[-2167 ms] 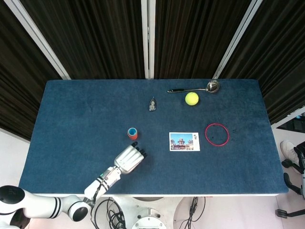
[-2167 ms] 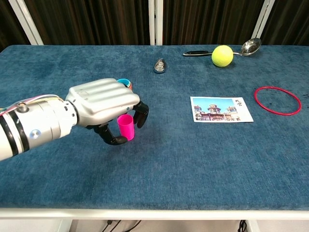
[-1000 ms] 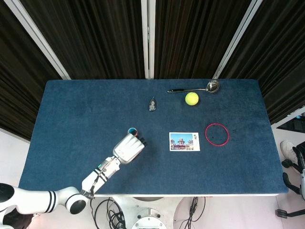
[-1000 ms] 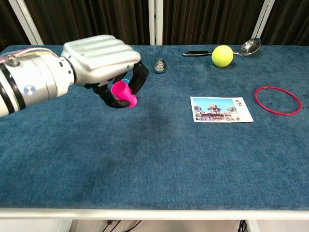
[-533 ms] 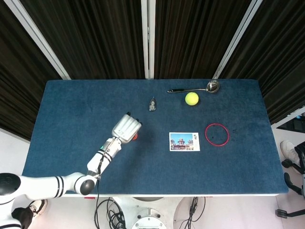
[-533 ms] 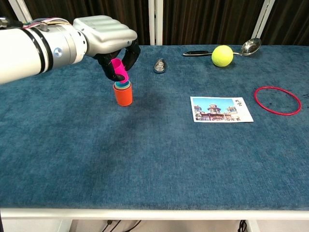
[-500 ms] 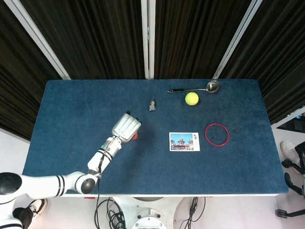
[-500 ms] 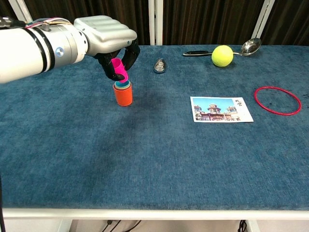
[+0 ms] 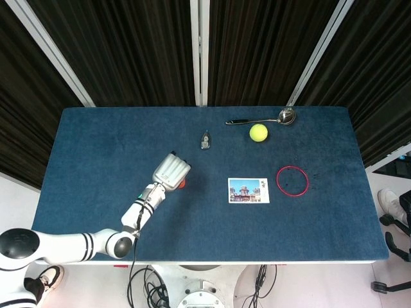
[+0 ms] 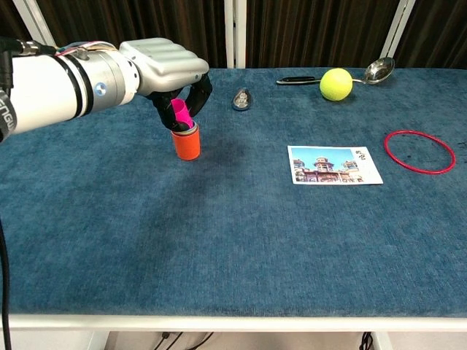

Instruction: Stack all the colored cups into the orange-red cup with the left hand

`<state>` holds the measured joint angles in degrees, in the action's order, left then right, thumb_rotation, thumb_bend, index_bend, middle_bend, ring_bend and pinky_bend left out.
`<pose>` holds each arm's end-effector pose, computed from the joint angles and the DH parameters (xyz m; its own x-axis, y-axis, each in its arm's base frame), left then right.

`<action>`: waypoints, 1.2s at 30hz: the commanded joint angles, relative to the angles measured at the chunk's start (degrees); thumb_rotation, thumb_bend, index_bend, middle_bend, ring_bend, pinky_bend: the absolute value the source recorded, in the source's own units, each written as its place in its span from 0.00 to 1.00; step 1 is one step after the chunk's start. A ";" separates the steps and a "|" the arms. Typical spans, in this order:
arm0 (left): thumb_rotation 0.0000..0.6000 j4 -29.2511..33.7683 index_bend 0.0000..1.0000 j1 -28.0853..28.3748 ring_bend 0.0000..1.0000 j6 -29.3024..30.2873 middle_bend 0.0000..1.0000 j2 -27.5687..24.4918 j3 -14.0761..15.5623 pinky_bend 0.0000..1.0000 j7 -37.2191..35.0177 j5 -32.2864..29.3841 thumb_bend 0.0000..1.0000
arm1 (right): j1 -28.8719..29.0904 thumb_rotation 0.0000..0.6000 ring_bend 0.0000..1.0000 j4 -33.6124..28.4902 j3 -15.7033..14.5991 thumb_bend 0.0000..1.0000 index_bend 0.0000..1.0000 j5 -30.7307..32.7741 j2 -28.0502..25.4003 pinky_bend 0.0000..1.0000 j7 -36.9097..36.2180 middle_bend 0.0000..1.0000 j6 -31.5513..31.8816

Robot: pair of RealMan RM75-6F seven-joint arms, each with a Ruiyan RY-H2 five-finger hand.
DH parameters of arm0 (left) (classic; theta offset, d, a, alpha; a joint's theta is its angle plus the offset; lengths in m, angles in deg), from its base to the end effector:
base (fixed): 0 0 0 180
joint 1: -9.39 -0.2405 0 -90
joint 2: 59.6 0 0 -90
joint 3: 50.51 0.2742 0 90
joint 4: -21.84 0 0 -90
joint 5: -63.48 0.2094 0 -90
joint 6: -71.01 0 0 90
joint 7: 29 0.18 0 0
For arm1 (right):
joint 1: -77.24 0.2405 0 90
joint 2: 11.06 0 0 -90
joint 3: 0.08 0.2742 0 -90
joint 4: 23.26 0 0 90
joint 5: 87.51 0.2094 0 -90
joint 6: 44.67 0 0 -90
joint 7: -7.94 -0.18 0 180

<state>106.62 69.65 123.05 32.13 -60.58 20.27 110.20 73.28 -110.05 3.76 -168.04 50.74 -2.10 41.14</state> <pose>-0.0588 0.4172 -0.0586 0.7704 0.0909 0.6310 0.5686 -0.5457 -0.6156 -0.3893 -0.1650 0.2064 0.3561 -0.0004 0.9345 -0.9095 0.2295 0.3466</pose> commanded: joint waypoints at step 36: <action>1.00 4.94 0.10 -41.87 0.02 46.80 0.07 -18.30 21.03 0.06 -33.39 30.35 0.10 | 2.47 1.00 0.00 -0.49 -0.66 0.30 0.00 -8.40 2.35 0.00 10.69 0.00 3.67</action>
<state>115.42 32.70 166.80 15.24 -42.73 -8.85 137.86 75.10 -109.79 3.38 -175.88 53.32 7.96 45.63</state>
